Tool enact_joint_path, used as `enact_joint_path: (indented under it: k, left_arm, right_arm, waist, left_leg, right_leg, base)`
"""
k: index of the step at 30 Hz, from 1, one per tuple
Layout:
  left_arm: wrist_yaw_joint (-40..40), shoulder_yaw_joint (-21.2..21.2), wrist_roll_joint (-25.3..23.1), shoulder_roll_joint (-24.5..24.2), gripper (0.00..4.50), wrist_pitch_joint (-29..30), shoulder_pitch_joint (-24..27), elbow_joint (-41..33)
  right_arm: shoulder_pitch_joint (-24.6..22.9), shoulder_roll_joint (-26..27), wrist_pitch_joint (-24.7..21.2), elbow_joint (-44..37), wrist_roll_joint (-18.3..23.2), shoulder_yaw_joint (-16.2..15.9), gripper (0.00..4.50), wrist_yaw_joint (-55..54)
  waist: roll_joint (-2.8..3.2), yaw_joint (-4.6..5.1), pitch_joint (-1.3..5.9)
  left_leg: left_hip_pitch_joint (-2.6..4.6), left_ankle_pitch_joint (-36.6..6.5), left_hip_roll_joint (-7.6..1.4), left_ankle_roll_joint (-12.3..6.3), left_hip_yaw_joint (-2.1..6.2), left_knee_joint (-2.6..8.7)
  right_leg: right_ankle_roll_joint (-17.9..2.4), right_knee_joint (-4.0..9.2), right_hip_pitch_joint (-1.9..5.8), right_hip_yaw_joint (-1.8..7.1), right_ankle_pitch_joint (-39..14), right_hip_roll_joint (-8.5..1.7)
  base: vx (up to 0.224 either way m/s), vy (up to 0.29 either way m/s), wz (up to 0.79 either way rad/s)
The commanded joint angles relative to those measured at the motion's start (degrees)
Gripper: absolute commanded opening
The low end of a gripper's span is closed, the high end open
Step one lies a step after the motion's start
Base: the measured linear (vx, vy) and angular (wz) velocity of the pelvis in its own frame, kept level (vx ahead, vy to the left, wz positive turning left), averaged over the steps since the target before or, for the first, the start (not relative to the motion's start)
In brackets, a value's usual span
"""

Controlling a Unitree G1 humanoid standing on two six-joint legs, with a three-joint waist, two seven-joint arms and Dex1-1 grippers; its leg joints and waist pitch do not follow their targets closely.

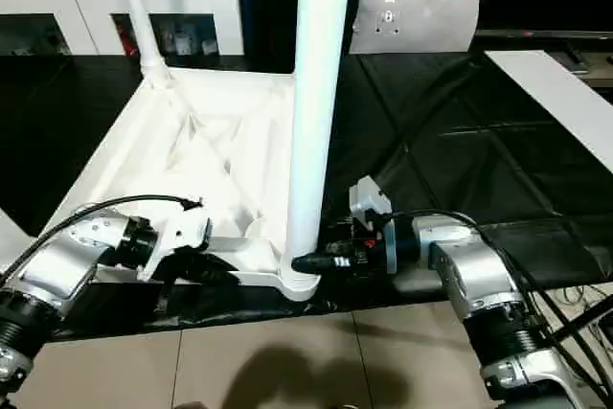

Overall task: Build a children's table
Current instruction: Rotate leg to tighten

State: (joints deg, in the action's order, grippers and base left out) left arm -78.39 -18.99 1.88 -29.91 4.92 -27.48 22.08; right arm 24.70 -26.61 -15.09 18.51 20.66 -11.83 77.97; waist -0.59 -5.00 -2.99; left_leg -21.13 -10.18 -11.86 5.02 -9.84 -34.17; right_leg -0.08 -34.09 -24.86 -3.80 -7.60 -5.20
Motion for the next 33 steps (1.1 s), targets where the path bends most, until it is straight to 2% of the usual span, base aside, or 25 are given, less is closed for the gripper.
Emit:
enact_joint_path:
  k: [1, 3, 5, 8, 11, 14, 17, 19, 20, 21, 22, 23, 25, 28, 29, 32, 33]
  left_arm:
    - [3.04, 0.34, 0.73, 1.81, 0.0, 1.82, -0.74, -1.47]
    - [6.64, 0.94, -0.37, 2.9, 0.0, 3.84, -1.47, -1.02]
    - [9.59, 2.06, -0.08, 4.51, 0.0, 6.27, -2.13, -0.93]
    - [12.7, 3.45, 1.07, 6.99, 0.0, 9.7, -2.76, -1.83]
    - [19.77, 4.25, 0.03, 11.71, 0.0, 13.84, -4.22, -1.64]
    - [22.55, 4.46, -0.65, 13.22, 0.0, 14.81, -4.97, -1.07]
    - [30.55, 5.82, -1.96, 17.69, 0.0, 16.34, -7.56, 1.87]
    - [33.58, 5.6, -3.32, 19.03, 0.0, 14.68, -8.87, 3.98]
    - [34.64, 5.6, -3.8, 19.69, 0.0, 14.44, -9.37, 4.67]
    - [35.15, 5.53, -4.1, 20.2, 0.0, 14.25, -9.76, 5.17]
    - [35.34, 5.51, -4.21, 20.5, 0.0, 14.33, -10.02, 5.43]
    - [35.55, 5.51, -4.35, 20.73, 0.0, 14.57, -10.15, 5.46]
    - [35.05, 5.36, -4.51, 20.55, 0.0, 14.73, -10.23, 5.33]
    - [34.05, 5.16, -4.85, 19.39, 0.0, 14.69, -10.0, 5.14]
    - [33.53, 5.04, -4.89, 18.93, 0.0, 14.38, -9.85, 5.04]
    - [31.66, 4.71, -4.72, 17.68, 0.0, 13.39, -9.33, 4.63]
    - [29.66, 4.25, -4.61, 16.66, 0.0, 11.94, -8.81, 4.34]
  right_arm:
    - [-1.46, 1.21, -1.79, -2.34, 1.22, -0.36, 1.96, -1.03]
    - [-2.55, 2.04, -2.73, -3.84, 0.57, -0.05, 1.96, -4.54]
    - [-3.43, 2.91, -3.26, -4.92, -0.8, -0.16, 1.96, -8.25]
    - [-4.13, 4.42, -5.06, -5.87, -2.12, -0.19, 1.95, -12.89]
    - [-3.59, 10.22, -8.34, -6.71, -3.32, 0.88, 1.94, -22.7]
    - [-3.18, 12.33, -9.35, -6.9, -3.88, 1.29, 1.94, -26.11]
    - [-0.72, 19.61, -12.66, -4.74, -5.97, 3.24, 1.93, -40.21]
    - [0.63, 22.21, -13.4, -2.78, -7.59, 3.57, 1.93, -45.49]
    - [0.92, 23.03, -12.99, -2.23, -8.23, 3.44, 1.93, -46.31]
    - [1.06, 23.59, -12.23, -1.75, -8.41, 3.34, 1.93, -46.32]
    - [1.06, 23.93, -11.27, -1.43, -8.22, 3.45, 1.93, -45.81]
    - [1.02, 24.27, -10.81, -1.34, -8.17, 3.64, 2.28, -45.74]
    - [0.89, 24.11, -7.68, -0.57, -9.03, 4.11, 2.63, -45.84]
    - [-0.04, 23.15, -4.92, -0.84, -9.73, 4.72, 2.81, -44.9]
    - [-0.33, 22.79, -4.26, -1.08, -9.7, 4.95, 2.93, -44.41]
    - [-1.0, 21.52, -2.52, -1.67, -9.04, 5.71, 3.3, -42.62]
    - [-1.35, 20.15, -1.1, -1.98, -8.54, 6.2, 3.3, -40.82]
  waist:
    - [-0.49, 0.06, 4.03]
    - [-0.38, 0.01, 4.02]
    - [-0.46, 0.26, 3.81]
    - [-0.55, 0.72, 3.65]
    - [-0.68, 1.89, 3.54]
    - [-0.66, 2.57, 3.6]
    - [-0.32, 3.46, 3.51]
    - [-0.19, 3.7, 3.84]
    - [0.03, 3.89, 3.75]
    - [-0.02, 3.87, 3.75]
    - [0.17, 3.76, 3.73]
    - [0.18, 3.74, 3.7]
    - [0.19, 3.59, 3.93]
    - [0.45, 3.22, 3.98]
    - [0.37, 3.14, 4.03]
    - [0.24, 2.73, 3.97]
    - [0.24, 2.72, 3.94]
  left_leg:
    - [0.35, -14.27, -0.75, -1.93, -0.39, 3.98]
    - [0.44, -14.41, -0.75, -1.82, -0.33, 4.02]
    - [0.5, -15.71, -0.61, -1.18, -0.29, 4.12]
    - [0.45, -17.28, -0.3, -0.59, -0.05, 4.07]
    - [0.53, -18.7, 0.2, -0.38, 0.16, 3.65]
    - [0.35, -18.69, 0.36, -0.4, 0.28, 3.55]
    - [0.3, -19.52, 0.45, -0.55, 0.39, 3.74]
    - [0.2, -19.45, 0.39, -0.32, 0.75, 3.93]
    - [0.56, -20.88, 0.41, -0.5, 0.65, 3.92]
    - [0.81, -21.36, 0.46, -0.73, 0.59, 3.81]
    - [0.95, -21.76, 0.34, -1.18, 0.57, 3.95]
    - [0.92, -21.85, 0.24, -1.36, 0.56, 4.05]
    - [0.71, -21.05, 0.04, -1.55, 0.54, 4.3]
    - [0.56, -19.59, -0.12, -1.79, 0.33, 4.48]
    - [0.57, -19.24, -0.14, -1.84, 0.31, 4.5]
    - [0.57, -18.8, -0.1, -2.1, 0.09, 4.42]
    - [0.54, -18.68, -0.09, -2.12, 0.06, 4.39]
  right_leg:
    - [-9.49, 4.07, 3.56, 1.8, -22.86, -2.04]
    - [-9.45, 4.09, 3.47, 1.79, -22.95, -2.05]
    - [-8.4, 4.4, 3.39, 1.66, -25.76, -1.96]
    - [-5.81, 5.18, 3.36, 1.29, -31.56, -2.05]
    - [-3.25, 6.15, 2.94, 0.62, -37.27, -2.03]
    - [-2.07, 6.54, 2.93, 0.28, -38.55, -1.96]
    - [-2.22, 6.77, 2.75, -0.06, -37.85, -1.68]
    - [-2.22, 6.73, 3.4, -0.35, -36.7, -1.99]
    - [-2.33, 7.15, 2.93, -0.46, -36.16, -1.88]
    - [-2.39, 7.26, 2.81, -0.48, -36.15, -1.87]
    - [-2.84, 7.23, 2.9, -0.37, -35.46, -1.98]
    - [-3.08, 7.21, 2.91, -0.28, -34.9, -1.99]
    - [-4.47, 6.63, 3.25, 0.1, -31.57, -2.14]
    - [-6.24, 6.12, 3.4, 0.59, -27.44, -2.12]
    - [-6.57, 5.94, 3.48, 0.65, -26.66, -2.11]
    - [-7.15, 5.81, 3.54, 0.88, -26.7, -2.2]
    - [-7.13, 5.78, 3.5, 0.93, -26.88, -2.21]
  base:
    - [0.0, 0.0, 0.0]
    - [0.0, 0.0, 0.0]
    - [0.0, 0.0, 0.0]
    - [0.0, 0.0, 0.0]
    - [0.0, 0.0, 0.0]
    - [0.0, 0.0, 0.0]
    - [0.0, 0.0, 0.0]
    - [0.0, 0.0, 0.0]
    - [0.0, 0.0, 0.0]
    - [0.0, 0.0, 0.0]
    - [0.0, 0.0, 0.0]
    - [0.0, 0.0, 0.0]
    - [0.0, 0.0, 0.0]
    - [0.0, 0.0, 0.0]
    - [0.0, 0.0, 0.0]
    - [0.0, 0.0, 0.0]
    - [0.0, 0.0, 0.0]
